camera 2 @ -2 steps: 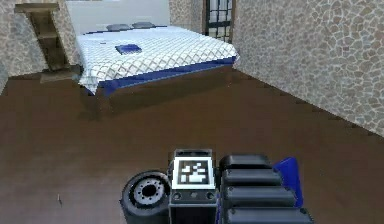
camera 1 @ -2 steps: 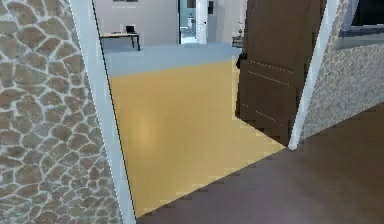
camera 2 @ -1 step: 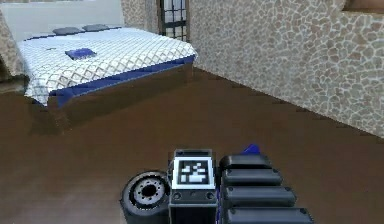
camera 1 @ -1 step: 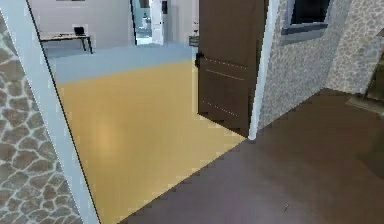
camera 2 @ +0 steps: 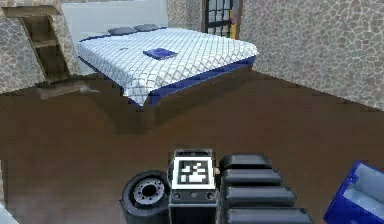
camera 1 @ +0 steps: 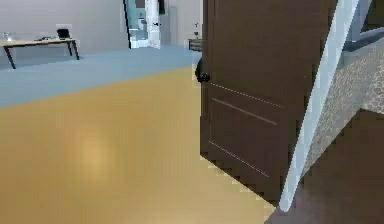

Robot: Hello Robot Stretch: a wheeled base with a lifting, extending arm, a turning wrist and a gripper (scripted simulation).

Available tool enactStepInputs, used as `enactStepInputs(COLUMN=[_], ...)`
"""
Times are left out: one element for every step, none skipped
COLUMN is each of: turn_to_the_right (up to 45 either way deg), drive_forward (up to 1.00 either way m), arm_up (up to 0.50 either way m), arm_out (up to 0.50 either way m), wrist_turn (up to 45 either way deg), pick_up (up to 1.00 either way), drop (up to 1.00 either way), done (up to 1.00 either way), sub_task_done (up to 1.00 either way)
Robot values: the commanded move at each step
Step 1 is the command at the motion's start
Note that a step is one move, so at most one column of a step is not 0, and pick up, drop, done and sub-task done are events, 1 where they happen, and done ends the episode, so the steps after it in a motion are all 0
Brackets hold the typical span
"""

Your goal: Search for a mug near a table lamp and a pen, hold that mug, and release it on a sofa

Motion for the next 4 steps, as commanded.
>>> enactStepInputs(turn_to_the_right=[12.0,0.0,-45.0,-6.0], drive_forward=[0.00,0.15,0.00,0.00], arm_up=[0.00,0.00,0.00,0.00], arm_out=[0.00,0.00,0.00,0.00], wrist_turn=[0.0,0.0,0.0,0.0], pick_up=[0.00,0.00,0.00,0.00], drop=[0.00,0.00,0.00,0.00], done=[0.00,0.00,0.00,0.00], sub_task_done=[0.00,0.00,0.00,0.00])
